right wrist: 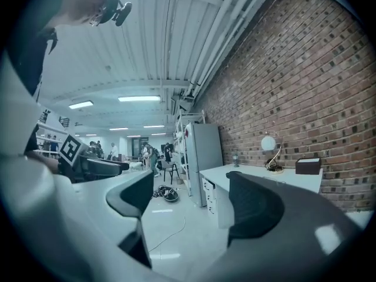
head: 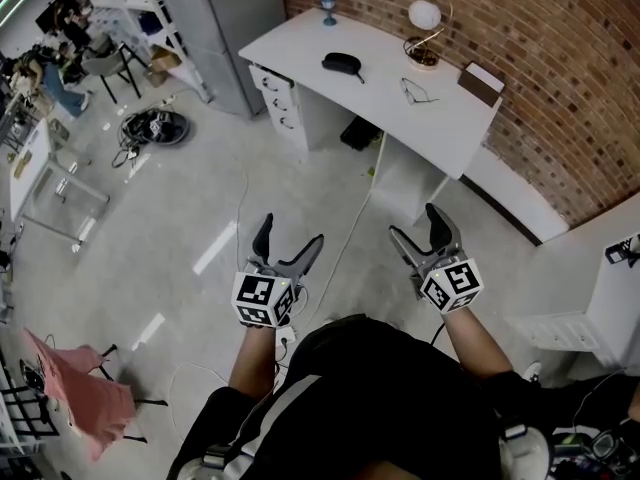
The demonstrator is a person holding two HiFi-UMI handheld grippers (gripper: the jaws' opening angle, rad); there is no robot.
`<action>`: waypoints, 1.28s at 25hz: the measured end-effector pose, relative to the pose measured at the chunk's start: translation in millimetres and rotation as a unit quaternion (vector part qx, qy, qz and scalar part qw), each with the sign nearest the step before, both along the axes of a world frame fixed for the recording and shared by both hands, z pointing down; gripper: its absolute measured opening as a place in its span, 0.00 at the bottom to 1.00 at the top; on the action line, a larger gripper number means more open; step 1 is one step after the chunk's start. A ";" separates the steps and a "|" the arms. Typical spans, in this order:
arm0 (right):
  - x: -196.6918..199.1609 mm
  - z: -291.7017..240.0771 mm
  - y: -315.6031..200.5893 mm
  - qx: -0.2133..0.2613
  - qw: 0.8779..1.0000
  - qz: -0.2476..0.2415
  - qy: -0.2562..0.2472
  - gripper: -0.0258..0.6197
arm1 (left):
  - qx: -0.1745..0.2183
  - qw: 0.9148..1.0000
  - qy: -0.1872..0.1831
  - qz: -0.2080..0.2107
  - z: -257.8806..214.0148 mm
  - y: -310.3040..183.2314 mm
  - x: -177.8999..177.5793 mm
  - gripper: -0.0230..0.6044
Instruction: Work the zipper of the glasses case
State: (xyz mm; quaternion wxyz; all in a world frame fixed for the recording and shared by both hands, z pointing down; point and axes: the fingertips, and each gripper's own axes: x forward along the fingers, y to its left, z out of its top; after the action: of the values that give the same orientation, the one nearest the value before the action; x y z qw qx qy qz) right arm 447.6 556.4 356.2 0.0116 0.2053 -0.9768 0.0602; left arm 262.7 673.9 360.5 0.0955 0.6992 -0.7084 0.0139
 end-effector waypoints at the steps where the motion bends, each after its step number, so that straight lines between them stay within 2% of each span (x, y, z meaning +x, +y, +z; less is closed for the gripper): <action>1: -5.3 1.9 1.5 -0.001 1.000 0.000 0.005 0.63 | -0.008 1.000 -0.001 0.006 3.6 -0.9 -4.2 0.77; 7: -21.4 7.1 -3.9 -0.004 1.000 0.016 0.020 0.63 | -0.034 0.999 -0.007 0.018 15.8 -9.0 -32.9 0.76; 14: -47.9 26.8 -47.2 -0.014 0.999 0.024 0.020 0.62 | -0.046 0.999 -0.003 0.006 33.0 -39.4 -66.9 0.76; 25: -108.8 27.7 -210.7 -0.031 0.999 -0.007 -0.007 0.62 | -0.040 0.998 0.001 -0.046 22.7 -159.8 -107.2 0.76; 32: -108.6 40.2 -295.7 -0.048 0.999 -0.016 -0.003 0.62 | -0.049 0.997 0.004 -0.061 26.0 -247.0 -115.1 0.76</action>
State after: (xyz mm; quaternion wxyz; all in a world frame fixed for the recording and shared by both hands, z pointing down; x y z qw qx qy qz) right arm 339.0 260.8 396.4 0.0197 0.1887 -0.9759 0.1075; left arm 147.6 426.9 386.5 0.1333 0.6494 -0.7476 0.0401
